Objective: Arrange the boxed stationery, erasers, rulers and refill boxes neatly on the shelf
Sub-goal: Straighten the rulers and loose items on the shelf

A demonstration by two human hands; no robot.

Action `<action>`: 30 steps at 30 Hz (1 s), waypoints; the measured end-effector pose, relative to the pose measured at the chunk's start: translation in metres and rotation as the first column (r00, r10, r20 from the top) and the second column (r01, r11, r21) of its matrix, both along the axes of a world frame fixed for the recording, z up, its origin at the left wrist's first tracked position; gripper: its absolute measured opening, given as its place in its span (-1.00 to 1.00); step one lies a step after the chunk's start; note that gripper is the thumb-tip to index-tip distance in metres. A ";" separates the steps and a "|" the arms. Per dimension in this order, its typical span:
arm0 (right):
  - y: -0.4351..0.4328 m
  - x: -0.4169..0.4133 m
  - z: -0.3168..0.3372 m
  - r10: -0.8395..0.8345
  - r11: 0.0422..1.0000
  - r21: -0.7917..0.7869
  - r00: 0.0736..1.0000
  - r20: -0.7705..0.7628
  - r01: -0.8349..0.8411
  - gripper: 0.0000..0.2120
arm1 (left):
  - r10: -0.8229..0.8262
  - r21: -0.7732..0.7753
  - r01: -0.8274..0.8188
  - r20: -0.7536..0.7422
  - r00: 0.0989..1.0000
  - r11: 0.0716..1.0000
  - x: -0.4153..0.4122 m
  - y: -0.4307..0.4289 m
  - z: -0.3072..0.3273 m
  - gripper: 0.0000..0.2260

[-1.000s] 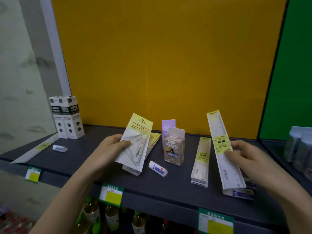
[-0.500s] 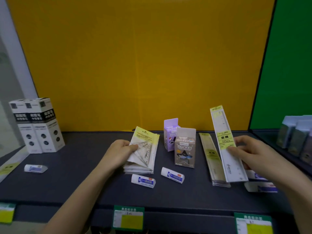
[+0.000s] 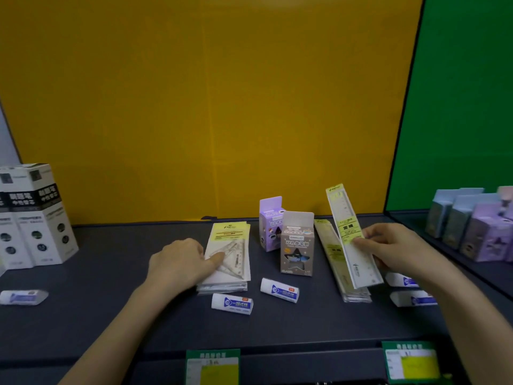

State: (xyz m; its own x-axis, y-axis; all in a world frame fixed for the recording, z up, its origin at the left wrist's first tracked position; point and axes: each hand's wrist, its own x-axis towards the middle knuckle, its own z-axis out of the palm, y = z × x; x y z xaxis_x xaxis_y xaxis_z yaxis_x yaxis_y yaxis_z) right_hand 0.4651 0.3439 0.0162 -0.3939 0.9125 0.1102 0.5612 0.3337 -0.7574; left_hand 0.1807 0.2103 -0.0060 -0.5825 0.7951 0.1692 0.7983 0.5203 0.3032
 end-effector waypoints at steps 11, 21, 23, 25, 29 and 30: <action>0.002 -0.013 -0.007 -0.020 0.999 0.036 0.985 0.169 0.015 -0.65 | -0.182 0.317 0.271 -0.283 0.942 0.909 0.007 0.006 0.011 -0.81; 0.008 -0.018 -0.010 -0.064 0.993 0.112 0.933 0.354 0.026 -0.69 | -0.243 0.363 0.356 -0.321 0.915 0.861 0.009 0.018 0.011 -0.85; 0.008 -0.018 -0.010 -0.104 0.985 0.167 0.894 0.437 0.033 -0.67 | -0.241 0.356 0.355 -0.327 0.914 0.864 0.010 0.019 0.011 -0.84; 0.010 -0.020 -0.006 -0.177 0.954 0.295 0.883 0.435 0.046 -0.64 | -0.235 0.363 0.352 -0.328 0.915 0.863 0.013 0.022 0.015 -0.83; 0.011 -0.032 0.013 0.071 0.948 0.279 0.955 0.289 -0.155 -0.48 | -0.299 0.419 0.354 -0.193 0.935 0.836 0.021 0.043 0.028 -0.68; 0.008 -0.036 0.018 0.181 0.949 0.203 0.942 0.282 -0.243 -0.40 | -0.319 0.412 0.341 -0.124 0.940 0.845 0.023 0.051 0.031 -0.59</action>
